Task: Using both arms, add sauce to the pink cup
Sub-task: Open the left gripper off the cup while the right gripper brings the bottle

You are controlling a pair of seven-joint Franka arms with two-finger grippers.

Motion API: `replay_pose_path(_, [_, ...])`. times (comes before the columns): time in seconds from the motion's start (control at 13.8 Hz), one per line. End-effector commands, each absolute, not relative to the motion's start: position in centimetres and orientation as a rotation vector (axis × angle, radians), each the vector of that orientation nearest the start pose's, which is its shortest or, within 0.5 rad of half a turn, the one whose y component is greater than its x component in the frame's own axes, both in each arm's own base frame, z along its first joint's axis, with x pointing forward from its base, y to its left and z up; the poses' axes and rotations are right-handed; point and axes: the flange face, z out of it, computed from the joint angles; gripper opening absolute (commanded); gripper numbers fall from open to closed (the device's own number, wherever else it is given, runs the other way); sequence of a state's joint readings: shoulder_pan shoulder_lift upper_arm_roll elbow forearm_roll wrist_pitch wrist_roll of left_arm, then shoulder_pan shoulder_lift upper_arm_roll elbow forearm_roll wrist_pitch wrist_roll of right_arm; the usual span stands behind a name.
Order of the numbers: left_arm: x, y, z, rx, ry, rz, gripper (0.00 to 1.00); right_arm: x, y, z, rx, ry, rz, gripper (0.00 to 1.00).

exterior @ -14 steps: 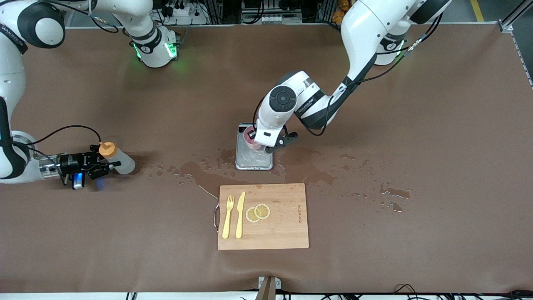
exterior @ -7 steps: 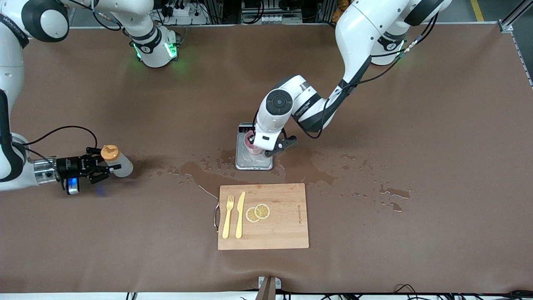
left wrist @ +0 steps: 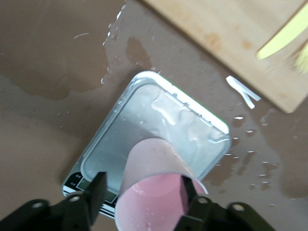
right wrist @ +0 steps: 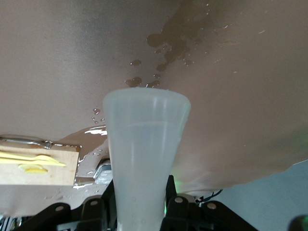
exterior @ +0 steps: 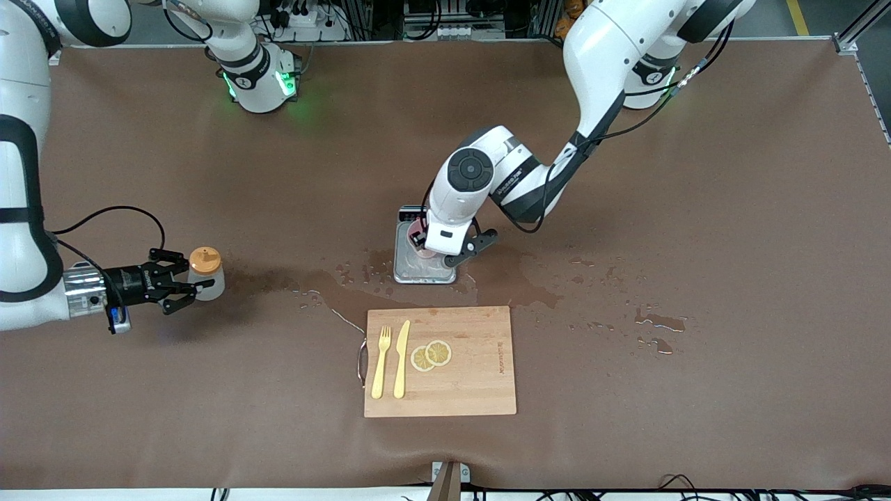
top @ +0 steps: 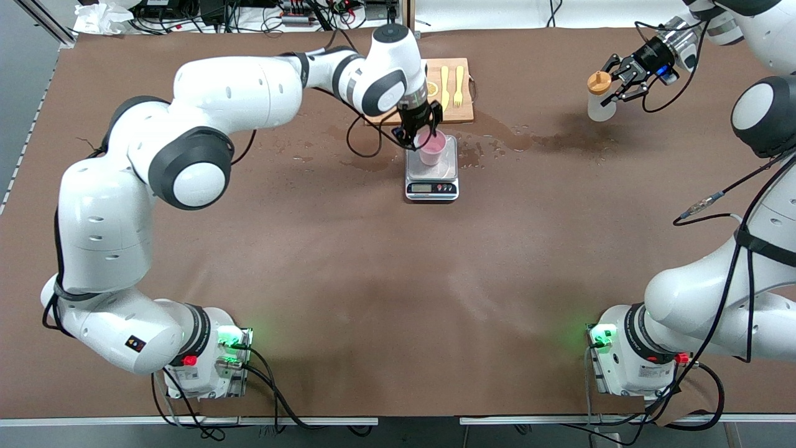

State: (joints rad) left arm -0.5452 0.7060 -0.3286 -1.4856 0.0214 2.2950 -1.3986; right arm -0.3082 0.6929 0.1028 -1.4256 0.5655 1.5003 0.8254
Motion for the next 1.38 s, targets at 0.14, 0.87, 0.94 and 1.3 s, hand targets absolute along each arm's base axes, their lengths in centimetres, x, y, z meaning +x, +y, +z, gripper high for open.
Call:
replay_pose_path(0.14, [52.9, -48.8, 34.1, -3.154, -1.072, 0.122, 1.00, 65.5, -5.2, 31.7, -2.254, 1.575, 0.923, 0.40])
replay_pose_path(0.87, [61.6, -30.5, 38.6, -3.055, -0.889, 0.178, 1.00, 65.7, 5.8, 36.3, -2.395, 1.884, 0.760, 0.39])
replay_pose_path(0.94, [62.2, -28.6, 38.5, -3.051, -0.866, 0.198, 1.00, 65.6, 7.6, 36.7, -2.430, 1.924, 0.708, 0.39])
replay_pose_path(1.3, [64.9, -18.4, 39.7, -3.071, -0.746, 0.241, 1.00, 64.4, 16.0, 36.4, -2.464, 2.100, 0.558, 0.39])
